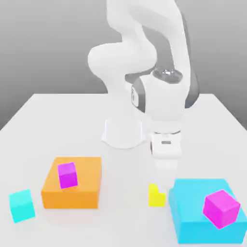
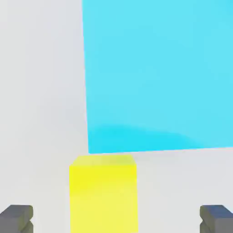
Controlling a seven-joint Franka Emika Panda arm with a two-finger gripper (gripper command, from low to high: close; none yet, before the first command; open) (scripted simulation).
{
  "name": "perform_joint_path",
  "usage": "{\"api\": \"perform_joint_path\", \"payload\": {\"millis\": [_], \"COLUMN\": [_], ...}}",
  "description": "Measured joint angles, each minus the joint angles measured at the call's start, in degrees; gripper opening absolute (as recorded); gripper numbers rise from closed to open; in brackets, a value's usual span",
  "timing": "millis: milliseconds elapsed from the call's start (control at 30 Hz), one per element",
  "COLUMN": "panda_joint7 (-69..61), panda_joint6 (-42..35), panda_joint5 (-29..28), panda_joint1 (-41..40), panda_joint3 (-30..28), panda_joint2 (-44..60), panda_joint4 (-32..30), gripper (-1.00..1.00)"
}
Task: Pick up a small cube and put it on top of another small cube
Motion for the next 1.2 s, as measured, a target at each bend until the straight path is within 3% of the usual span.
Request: {"api": "perform_joint_path", "payload": {"millis": [133,167,400,700,967,1200], "panda_joint7": [-2.54,-2.74,-2.7,5.25,1.01,-12.12], "panda_joint6": [6.62,7.7,7.55,-5.7,-21.15,-33.12], "panda_joint5": [3.13,3.39,3.33,-4.99,-8.54,-5.05], "panda_joint1": [-4.83,-5.57,-5.7,-3.42,-3.29,1.22], "panda_joint3": [5.56,6.37,6.48,1.22,1.59,6.28], "panda_joint2": [8.24,9.58,9.54,-3.81,0.11,-2.47], "panda_joint4": [1.5,1.75,1.74,-0.42,14.67,29.25], "gripper": [0.0,-1.0,-1.0,-1.0,-1.0,-1.0]}}
